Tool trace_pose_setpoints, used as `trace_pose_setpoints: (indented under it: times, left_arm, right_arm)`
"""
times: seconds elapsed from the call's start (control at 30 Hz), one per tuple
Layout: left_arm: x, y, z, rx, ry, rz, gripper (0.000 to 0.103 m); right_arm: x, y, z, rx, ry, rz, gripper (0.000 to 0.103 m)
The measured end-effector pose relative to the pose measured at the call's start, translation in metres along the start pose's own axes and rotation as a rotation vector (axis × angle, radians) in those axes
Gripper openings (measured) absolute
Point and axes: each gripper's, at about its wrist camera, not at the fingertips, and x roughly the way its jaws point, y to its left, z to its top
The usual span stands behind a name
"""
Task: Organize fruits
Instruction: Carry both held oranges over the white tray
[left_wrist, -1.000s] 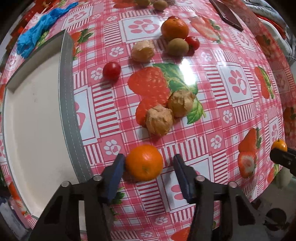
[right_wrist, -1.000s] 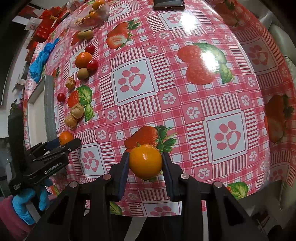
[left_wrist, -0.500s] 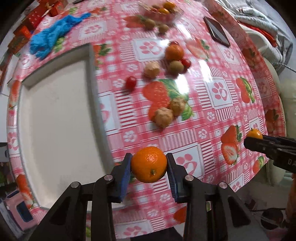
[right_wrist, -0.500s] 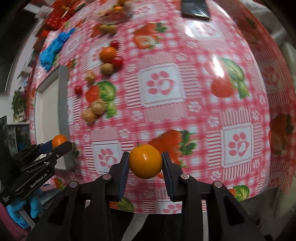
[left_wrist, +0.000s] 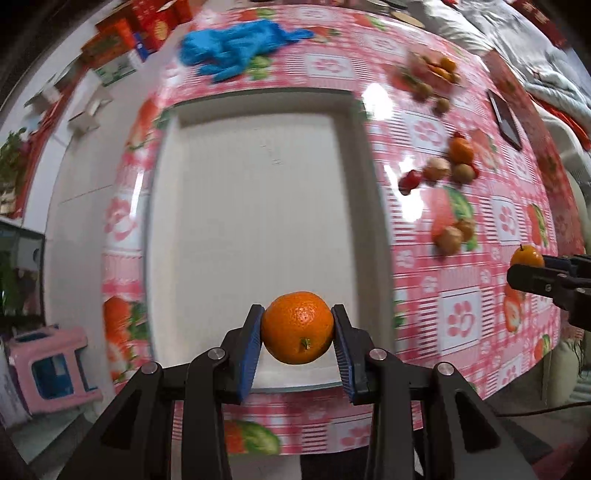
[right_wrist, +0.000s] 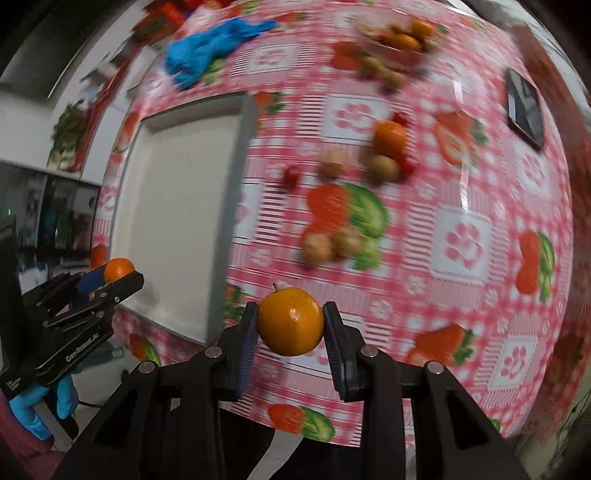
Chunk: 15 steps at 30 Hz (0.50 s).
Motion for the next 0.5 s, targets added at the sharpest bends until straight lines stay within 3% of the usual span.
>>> trace_pose_setpoints:
  times: [0.5]
  left_arm:
    - [0.009, 0.054, -0.017, -0.036, 0.006, 0.006, 0.038]
  right_arm:
    - [0.04, 0.091, 0.024, -0.143, 0.071, 0.016, 0.037]
